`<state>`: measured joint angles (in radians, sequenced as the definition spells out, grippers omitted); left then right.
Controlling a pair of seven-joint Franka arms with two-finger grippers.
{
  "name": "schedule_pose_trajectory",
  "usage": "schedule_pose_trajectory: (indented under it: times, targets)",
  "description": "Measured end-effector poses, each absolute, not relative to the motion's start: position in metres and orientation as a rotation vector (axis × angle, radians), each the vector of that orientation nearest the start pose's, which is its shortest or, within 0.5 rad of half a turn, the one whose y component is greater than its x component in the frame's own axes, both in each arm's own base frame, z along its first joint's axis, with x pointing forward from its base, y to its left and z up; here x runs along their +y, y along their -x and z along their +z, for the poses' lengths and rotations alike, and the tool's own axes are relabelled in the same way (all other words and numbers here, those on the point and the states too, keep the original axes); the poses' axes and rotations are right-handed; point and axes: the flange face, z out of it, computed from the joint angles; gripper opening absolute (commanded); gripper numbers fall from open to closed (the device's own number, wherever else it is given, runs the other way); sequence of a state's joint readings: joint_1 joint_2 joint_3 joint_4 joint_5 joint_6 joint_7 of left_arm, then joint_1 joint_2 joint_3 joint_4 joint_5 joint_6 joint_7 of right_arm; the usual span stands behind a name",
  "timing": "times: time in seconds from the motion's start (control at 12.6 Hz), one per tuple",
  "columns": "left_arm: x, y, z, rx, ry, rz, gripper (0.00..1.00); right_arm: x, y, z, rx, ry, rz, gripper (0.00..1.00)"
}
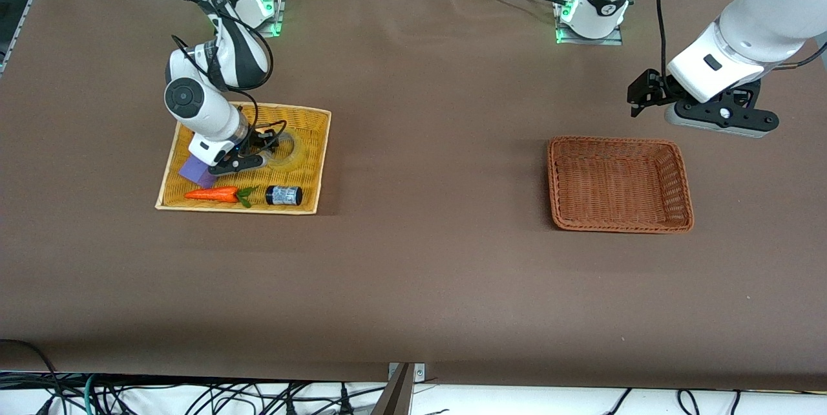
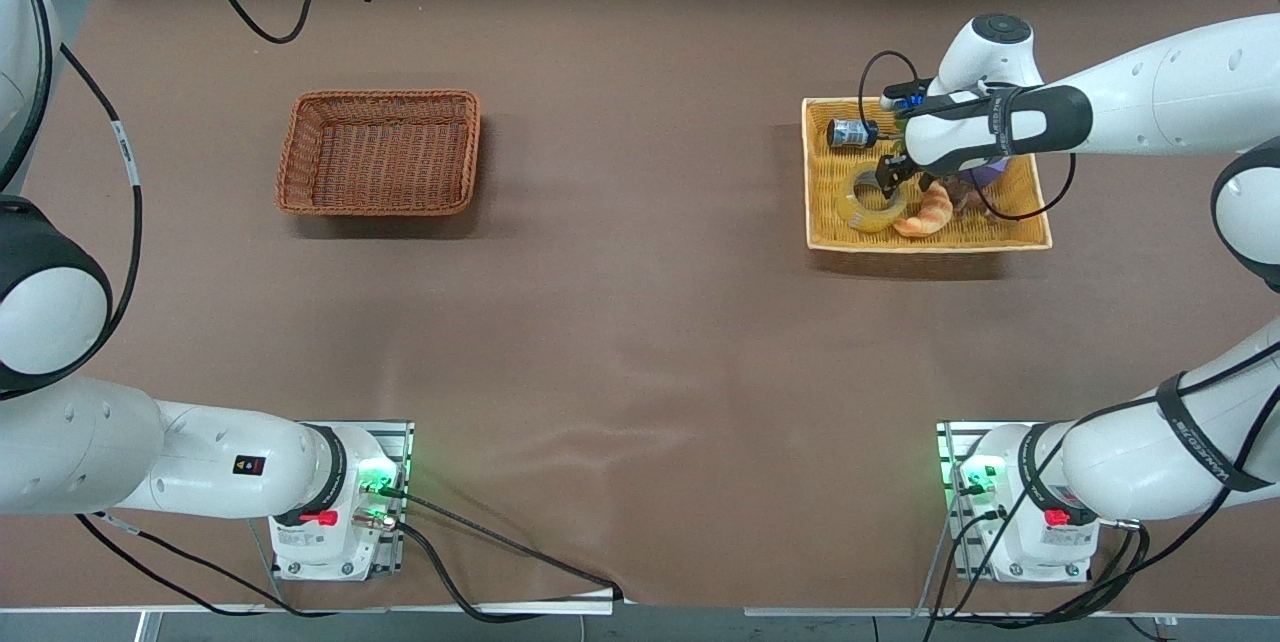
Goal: Transfer tape with both arms
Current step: 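Reach the right gripper down to the clear tape roll in the tray, then grasp the tape roll with the right gripper and carry it out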
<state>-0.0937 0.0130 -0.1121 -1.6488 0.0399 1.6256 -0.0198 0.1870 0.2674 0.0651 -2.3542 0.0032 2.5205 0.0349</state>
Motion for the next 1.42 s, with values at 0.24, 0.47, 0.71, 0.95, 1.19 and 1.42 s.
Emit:
schedule_pose_trajectory:
  times: [0.24,0.47,0.71,0.95,1.19,1.42]
  targets:
    - [-0.111,-0.55,0.588,0.294,3.086,0.043,1.0,0.135,-0.486,0.214,-0.284,3.119,0.152,0.0]
    - [-0.111,-0.55,0.587,0.295,3.086,0.044,1.0,0.158,-0.493,0.25,-0.274,3.121,0.168,0.0]
    - [-0.111,-0.551,0.586,0.295,3.086,0.047,1.0,0.18,-0.521,0.334,-0.314,3.125,0.216,0.0]
    - [-0.111,-0.551,0.586,0.295,3.086,0.047,1.0,0.251,-0.529,0.395,-0.271,3.125,0.156,0.0]
    - [-0.112,-0.551,0.586,0.297,3.085,0.047,1.0,0.358,-0.496,0.363,-0.097,3.139,0.195,0.0]
    - [-0.114,-0.551,0.586,0.302,3.085,0.048,1.0,0.475,-0.448,0.304,0.087,3.102,0.154,0.0]
